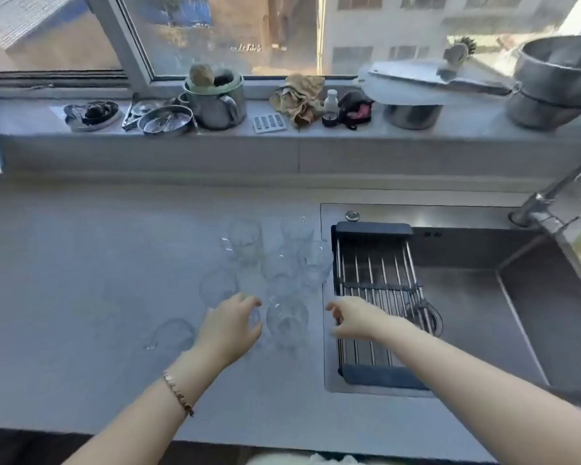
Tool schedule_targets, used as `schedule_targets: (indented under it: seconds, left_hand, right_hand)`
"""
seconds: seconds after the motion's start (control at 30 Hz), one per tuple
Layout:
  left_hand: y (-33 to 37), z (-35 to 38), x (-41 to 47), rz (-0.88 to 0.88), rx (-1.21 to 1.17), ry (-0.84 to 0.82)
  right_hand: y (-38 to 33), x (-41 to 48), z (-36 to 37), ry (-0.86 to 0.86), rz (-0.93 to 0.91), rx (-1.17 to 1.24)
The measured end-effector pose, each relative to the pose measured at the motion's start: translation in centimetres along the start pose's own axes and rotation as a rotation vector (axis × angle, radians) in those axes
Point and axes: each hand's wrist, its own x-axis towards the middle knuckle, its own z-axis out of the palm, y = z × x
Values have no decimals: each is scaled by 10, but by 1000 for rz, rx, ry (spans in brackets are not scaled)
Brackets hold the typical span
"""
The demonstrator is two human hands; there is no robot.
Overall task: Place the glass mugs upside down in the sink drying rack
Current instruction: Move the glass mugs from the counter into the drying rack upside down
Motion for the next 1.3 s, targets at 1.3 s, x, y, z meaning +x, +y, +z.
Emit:
schedule_targets:
  seconds: [1.3]
  left_hand:
    - [154, 57, 105, 123, -164, -84]
  right_hand:
    - [151, 68, -107, 466, 3, -147]
